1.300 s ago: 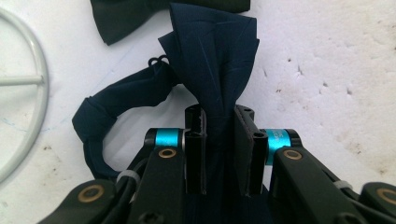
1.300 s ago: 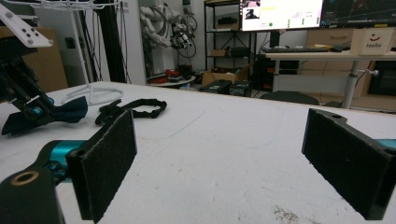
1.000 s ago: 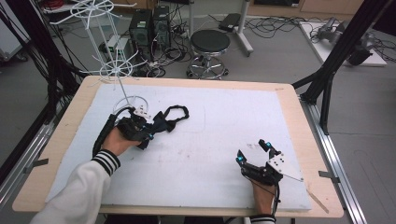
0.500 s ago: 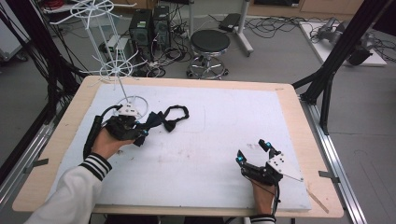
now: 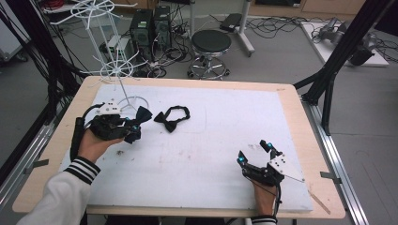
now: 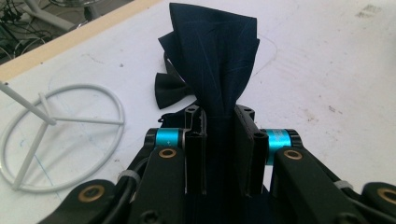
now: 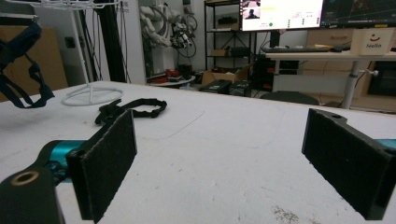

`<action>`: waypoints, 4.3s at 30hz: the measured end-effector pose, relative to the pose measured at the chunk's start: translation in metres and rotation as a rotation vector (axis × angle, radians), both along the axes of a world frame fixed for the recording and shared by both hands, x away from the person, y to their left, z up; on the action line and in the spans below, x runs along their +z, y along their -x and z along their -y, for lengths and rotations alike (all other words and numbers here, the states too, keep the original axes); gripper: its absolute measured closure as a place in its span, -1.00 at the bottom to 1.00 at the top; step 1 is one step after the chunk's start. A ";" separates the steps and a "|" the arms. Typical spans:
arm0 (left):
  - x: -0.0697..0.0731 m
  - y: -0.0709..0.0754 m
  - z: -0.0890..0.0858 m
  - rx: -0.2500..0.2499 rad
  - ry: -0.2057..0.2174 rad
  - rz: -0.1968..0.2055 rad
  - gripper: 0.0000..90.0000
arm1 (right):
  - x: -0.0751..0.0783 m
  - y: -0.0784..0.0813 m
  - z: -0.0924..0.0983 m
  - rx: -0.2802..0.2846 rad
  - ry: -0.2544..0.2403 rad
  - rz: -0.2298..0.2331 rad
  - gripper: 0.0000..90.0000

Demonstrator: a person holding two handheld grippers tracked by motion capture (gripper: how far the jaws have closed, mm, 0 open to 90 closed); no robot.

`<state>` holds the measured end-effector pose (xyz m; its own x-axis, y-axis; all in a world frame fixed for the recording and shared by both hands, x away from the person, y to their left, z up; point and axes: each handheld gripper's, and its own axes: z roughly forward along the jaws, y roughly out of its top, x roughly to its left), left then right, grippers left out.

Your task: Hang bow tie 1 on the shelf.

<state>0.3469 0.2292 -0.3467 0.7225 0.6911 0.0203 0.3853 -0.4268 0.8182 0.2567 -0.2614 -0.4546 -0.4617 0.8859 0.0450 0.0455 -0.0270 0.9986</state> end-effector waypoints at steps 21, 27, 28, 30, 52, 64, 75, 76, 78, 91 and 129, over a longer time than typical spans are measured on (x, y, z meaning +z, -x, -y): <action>0.031 0.014 -0.046 0.117 0.089 0.102 0.68 | 0.000 0.000 0.000 0.003 -0.002 -0.002 -0.79; 0.038 0.016 -0.062 0.146 0.114 0.112 0.68 | 0.000 0.000 0.000 0.002 0.003 -0.003 -0.79; 0.038 0.016 -0.064 0.146 0.127 0.113 0.68 | 0.000 0.000 0.000 0.002 0.003 -0.004 -0.79; 0.039 0.017 -0.069 0.152 0.131 0.116 0.68 | 0.000 0.000 0.000 0.002 0.003 -0.004 -0.79; 0.053 0.021 -0.110 0.259 0.194 0.167 0.68 | 0.000 0.000 0.000 0.001 0.006 -0.002 -0.79; 0.061 0.015 -0.121 0.339 0.190 0.211 0.68 | 0.000 0.000 0.000 0.001 0.009 -0.005 -0.79; 0.069 0.005 -0.120 0.363 0.201 0.229 0.67 | 0.000 0.000 0.000 0.001 0.009 -0.005 -0.79; 0.069 0.004 -0.120 0.362 0.202 0.230 0.67 | 0.000 0.000 0.000 0.002 0.008 -0.004 -0.79; 0.071 0.003 -0.118 0.361 0.204 0.233 0.67 | 0.000 0.000 -0.001 0.001 0.005 -0.009 -0.79; 0.080 -0.006 -0.109 0.362 0.193 0.242 0.67 | 0.000 0.000 0.000 0.001 0.007 -0.003 -0.79; 0.073 -0.021 -0.079 0.316 0.160 0.211 0.67 | 0.000 0.000 0.000 0.001 0.003 0.000 -0.79</action>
